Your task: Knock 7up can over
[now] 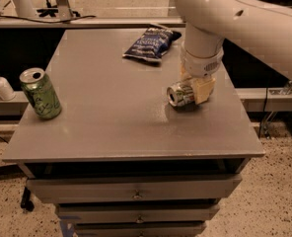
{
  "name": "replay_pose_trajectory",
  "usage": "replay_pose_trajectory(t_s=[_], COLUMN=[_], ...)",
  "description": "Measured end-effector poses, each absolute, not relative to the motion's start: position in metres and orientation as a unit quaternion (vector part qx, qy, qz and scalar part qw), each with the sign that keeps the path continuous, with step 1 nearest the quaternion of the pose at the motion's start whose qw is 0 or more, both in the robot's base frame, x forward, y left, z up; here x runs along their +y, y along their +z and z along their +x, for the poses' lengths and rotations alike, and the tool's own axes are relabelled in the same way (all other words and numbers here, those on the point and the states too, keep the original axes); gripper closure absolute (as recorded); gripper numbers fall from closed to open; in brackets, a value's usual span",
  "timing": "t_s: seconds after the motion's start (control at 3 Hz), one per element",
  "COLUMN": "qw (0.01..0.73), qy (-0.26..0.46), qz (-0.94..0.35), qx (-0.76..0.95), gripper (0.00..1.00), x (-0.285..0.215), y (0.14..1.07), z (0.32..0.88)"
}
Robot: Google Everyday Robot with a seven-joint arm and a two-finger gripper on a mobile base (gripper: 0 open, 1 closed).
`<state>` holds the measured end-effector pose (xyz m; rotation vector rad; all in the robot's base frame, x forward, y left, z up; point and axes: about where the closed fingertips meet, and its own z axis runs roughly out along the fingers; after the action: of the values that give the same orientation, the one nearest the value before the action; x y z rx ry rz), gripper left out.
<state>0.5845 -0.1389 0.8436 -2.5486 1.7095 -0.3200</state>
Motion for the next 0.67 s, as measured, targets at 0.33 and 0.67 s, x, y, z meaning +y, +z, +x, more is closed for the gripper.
replay_pose_trajectory(t_s=[0.33, 0.67], qw=[0.021, 0.015], qy=[-0.107, -0.109], qz=[-0.829, -0.832], qx=[0.548, 0.544], gripper=[0.00, 0.00], x=[-0.1399, -0.1413], y=[0.8457, 0.8469], z=[0.5835, 0.5828])
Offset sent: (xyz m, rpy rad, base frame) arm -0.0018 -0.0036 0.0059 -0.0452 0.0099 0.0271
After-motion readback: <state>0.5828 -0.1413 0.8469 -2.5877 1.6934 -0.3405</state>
